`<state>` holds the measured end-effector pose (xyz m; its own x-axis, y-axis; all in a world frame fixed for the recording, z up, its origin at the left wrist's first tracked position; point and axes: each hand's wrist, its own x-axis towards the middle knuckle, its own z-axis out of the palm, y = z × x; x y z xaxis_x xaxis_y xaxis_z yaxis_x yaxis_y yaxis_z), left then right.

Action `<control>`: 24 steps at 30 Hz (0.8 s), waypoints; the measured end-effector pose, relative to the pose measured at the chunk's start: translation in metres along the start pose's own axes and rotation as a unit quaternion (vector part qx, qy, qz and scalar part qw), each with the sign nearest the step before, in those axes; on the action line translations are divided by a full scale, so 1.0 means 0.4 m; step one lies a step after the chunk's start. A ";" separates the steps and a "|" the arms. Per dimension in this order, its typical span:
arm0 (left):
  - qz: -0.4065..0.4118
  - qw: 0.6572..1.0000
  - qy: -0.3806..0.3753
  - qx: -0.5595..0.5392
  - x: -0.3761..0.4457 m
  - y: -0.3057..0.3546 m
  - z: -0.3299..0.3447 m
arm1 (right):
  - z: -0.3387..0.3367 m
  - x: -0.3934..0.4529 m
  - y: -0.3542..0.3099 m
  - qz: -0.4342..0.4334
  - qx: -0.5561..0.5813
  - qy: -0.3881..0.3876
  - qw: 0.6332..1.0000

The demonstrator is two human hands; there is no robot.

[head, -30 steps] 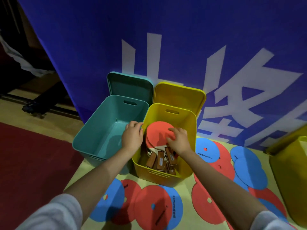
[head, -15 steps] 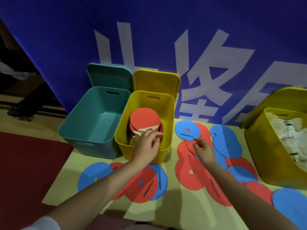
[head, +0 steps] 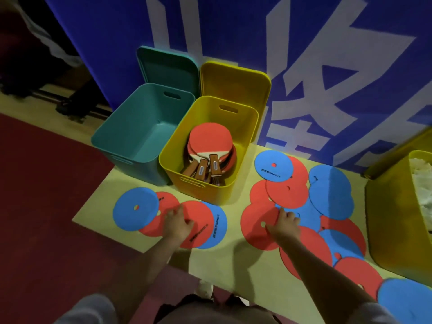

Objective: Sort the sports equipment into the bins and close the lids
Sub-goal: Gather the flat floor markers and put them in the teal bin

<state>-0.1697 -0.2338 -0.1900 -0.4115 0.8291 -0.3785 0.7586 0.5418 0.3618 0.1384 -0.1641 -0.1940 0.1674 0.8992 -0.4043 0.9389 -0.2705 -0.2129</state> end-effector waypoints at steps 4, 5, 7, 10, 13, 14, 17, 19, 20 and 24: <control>-0.046 0.995 0.012 0.082 -0.001 0.029 0.036 | 0.017 0.002 -0.008 -0.007 -0.036 0.011 0.999; -0.057 0.994 0.016 0.089 -0.001 0.032 0.039 | 0.022 0.000 -0.005 -0.013 -0.035 0.017 0.999; -0.102 0.992 0.033 0.073 -0.001 0.027 0.040 | 0.031 -0.004 0.005 -0.023 -0.033 0.030 0.999; -0.097 0.991 0.083 0.034 -0.014 -0.004 0.048 | 0.035 0.000 0.032 -0.024 -0.006 0.037 0.999; -0.022 0.995 0.082 -0.043 -0.062 0.014 0.066 | 0.022 0.016 0.060 -0.077 0.075 0.009 0.994; -0.001 0.995 0.075 -0.061 -0.084 0.035 0.070 | 0.019 0.013 0.068 -0.111 0.104 0.002 0.988; 0.058 0.990 0.072 -0.105 -0.132 0.100 0.060 | 0.010 -0.017 0.090 -0.200 0.158 0.021 0.967; 0.110 0.981 0.065 -0.148 -0.153 0.146 0.029 | -0.008 -0.037 0.093 -0.226 0.215 0.008 0.950; 0.138 0.975 0.049 -0.169 -0.161 0.171 0.006 | -0.022 -0.040 0.090 -0.228 0.244 0.003 0.942; 0.252 0.943 0.000 -0.216 -0.175 0.271 -0.100 | -0.124 -0.035 0.058 -0.175 0.379 0.069 0.906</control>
<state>-0.0789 -0.2276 -0.0901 -0.0535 0.9963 -0.0668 0.5809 0.0854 0.8095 0.1729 -0.1659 -0.1490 -0.0151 0.9958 -0.0908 0.4749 -0.0728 -0.8770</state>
